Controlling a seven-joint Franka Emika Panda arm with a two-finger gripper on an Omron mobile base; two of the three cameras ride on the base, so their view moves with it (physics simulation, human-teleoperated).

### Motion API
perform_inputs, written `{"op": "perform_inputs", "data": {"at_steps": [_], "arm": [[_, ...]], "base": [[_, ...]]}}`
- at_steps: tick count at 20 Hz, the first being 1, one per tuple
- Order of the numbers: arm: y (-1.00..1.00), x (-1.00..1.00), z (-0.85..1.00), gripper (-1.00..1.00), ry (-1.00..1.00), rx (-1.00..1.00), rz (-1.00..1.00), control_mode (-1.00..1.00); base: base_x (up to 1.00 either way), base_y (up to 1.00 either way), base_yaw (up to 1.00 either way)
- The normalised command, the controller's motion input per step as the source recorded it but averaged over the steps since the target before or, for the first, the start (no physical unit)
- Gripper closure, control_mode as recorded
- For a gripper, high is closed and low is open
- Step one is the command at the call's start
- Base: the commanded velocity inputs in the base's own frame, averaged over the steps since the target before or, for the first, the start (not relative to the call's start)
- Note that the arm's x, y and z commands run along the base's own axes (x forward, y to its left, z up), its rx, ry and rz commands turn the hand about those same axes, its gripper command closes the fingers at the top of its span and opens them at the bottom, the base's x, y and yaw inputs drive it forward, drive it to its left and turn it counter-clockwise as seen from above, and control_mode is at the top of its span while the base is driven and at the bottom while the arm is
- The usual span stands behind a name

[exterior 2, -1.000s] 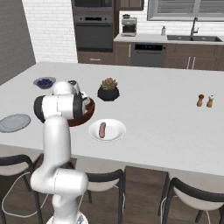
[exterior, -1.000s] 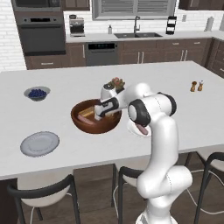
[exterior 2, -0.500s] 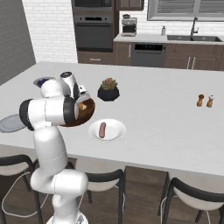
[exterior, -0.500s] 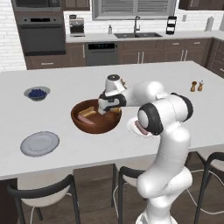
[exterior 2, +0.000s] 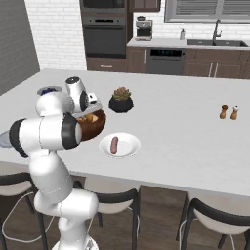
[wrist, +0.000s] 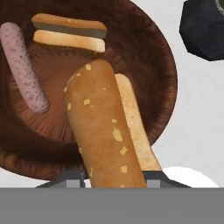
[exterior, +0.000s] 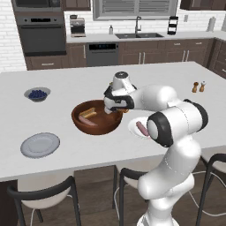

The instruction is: Place one bun and one sausage from the bowl on each plate.

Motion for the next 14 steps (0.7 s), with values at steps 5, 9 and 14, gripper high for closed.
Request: {"op": "perform_inputs", "data": {"at_steps": [5,9,14], "arm": [[-0.02,-0.5,0.17,1.0,-0.03,0.0,-0.02,-1.0],[-0.17,-0.51,0.3,1.0,-0.04,0.0,-0.03,-1.0],[-0.57,-0.16,0.11,1.0,0.0,0.0,-0.1,-1.0]], "base": [[0.0,0.0,0.0],[0.0,0.0,0.0],[0.0,0.0,0.0]]}}
